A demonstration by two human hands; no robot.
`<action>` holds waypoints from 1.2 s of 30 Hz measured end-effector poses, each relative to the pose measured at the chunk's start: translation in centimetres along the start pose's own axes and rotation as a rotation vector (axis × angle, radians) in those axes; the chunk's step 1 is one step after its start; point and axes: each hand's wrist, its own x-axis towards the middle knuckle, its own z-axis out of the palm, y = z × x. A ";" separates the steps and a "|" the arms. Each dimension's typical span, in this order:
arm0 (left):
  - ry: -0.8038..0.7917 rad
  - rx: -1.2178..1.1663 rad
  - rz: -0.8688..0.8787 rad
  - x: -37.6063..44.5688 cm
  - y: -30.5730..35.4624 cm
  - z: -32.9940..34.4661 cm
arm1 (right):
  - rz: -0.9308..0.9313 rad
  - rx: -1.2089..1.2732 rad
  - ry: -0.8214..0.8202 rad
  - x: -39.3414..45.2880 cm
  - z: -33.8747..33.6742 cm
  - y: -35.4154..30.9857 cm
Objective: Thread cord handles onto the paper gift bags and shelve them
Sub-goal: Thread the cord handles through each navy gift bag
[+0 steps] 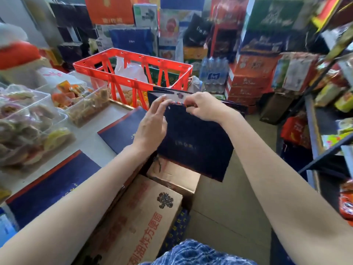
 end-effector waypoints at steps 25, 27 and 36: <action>-0.480 0.043 -0.563 -9.8 -9.7 -3.9 | -0.214 0.096 0.664 0.3 3.3 -5.9; -0.437 0.004 -0.601 -9.9 -9.9 -4.0 | -0.226 0.263 0.641 0.0 3.3 -6.3; -0.221 -0.271 -0.676 -8.3 -8.1 -4.6 | 0.110 0.895 0.274 -1.8 7.8 -6.5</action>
